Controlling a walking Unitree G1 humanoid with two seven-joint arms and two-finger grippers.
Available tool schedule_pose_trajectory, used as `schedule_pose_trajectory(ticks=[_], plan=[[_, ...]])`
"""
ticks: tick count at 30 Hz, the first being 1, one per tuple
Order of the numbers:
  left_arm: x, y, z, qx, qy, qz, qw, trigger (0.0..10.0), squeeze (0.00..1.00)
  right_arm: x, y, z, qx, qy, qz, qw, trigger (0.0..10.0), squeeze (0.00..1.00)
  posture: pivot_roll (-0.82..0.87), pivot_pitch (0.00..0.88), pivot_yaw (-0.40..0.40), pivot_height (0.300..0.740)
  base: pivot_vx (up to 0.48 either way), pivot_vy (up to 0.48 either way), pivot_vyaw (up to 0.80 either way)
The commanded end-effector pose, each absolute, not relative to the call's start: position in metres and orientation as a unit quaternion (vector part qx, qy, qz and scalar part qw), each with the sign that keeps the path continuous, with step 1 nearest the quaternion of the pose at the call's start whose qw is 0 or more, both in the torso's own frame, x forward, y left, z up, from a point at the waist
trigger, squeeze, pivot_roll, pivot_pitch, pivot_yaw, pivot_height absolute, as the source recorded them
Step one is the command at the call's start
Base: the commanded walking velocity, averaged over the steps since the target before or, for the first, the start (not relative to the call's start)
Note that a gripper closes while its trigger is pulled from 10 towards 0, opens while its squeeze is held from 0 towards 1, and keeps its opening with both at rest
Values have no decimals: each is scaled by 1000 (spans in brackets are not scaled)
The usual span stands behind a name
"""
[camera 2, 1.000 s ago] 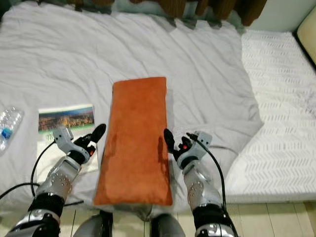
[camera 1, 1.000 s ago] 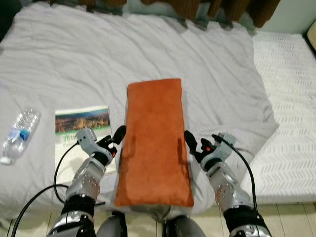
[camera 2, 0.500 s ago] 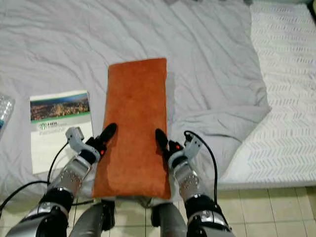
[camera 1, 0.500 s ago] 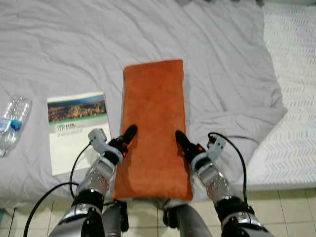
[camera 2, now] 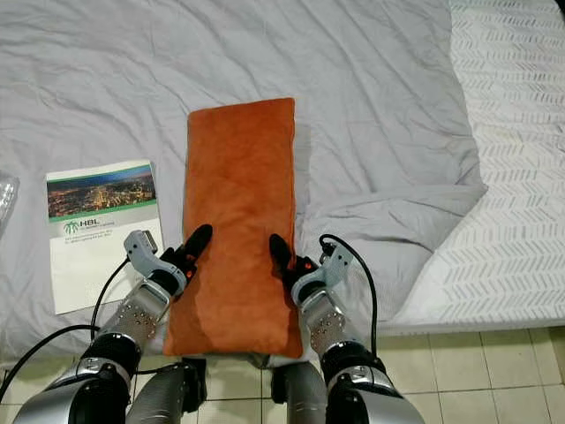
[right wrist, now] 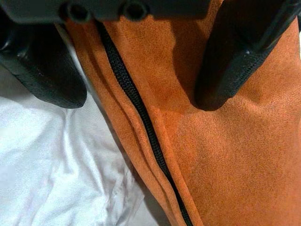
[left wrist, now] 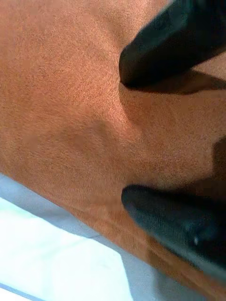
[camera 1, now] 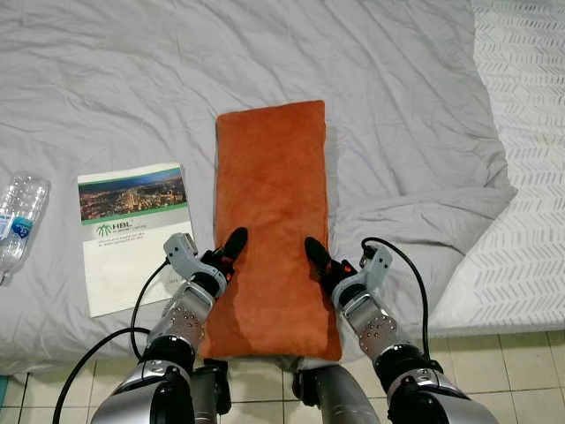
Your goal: Clean up the room
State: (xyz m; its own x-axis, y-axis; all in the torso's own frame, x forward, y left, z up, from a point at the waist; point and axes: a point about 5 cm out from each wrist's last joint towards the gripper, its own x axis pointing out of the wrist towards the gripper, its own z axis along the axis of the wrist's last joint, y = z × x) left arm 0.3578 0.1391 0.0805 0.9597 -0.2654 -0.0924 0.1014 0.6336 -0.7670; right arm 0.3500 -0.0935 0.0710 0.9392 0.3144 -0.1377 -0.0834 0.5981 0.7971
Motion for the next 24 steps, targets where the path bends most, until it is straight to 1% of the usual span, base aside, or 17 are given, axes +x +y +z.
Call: schedule_pose_trajectory(ticks=[1,2,6,13,16,17,19,21,22,24], plan=[[335,116,44,-429,190,-100,878,0,0,321,-67,33,431,237,113,863,10000,0,-44,633,-123,740,0,0,0],[333,116,40,-426,197,-95,878,0,0,318,-64,29,433,246,111,860,0,0,-46,630,-126,740,0,0,0],[322,108,26,-403,236,-102,878,0,0,306,-55,18,436,273,114,850,0,0,-36,624,-127,740,0,0,0],[313,103,18,-399,242,-115,877,0,0,300,-47,13,437,283,119,846,0,0,-30,620,-126,740,0,0,0],[312,104,17,-388,236,-116,883,0,0,299,-45,12,435,285,118,846,0,0,-24,619,-127,740,0,0,0],[312,106,18,-367,226,-120,894,0,0,298,-45,12,427,285,120,850,0,0,-21,616,-126,740,0,0,0],[312,106,18,-367,226,-120,894,0,0,298,-45,12,427,285,120,850,0,0,-21,616,-126,740,0,0,0],[313,109,21,-338,212,-128,908,0,0,298,-47,11,410,282,130,858,0,0,-17,612,-127,740,0,0,0],[313,109,21,-338,212,-128,908,0,0,298,-47,11,410,282,130,858,0,0,-17,612,-127,740,0,0,0],[316,114,25,-315,199,-134,918,0,0,296,-51,8,382,281,135,870,0,0,-19,614,-127,740,0,0,0]])
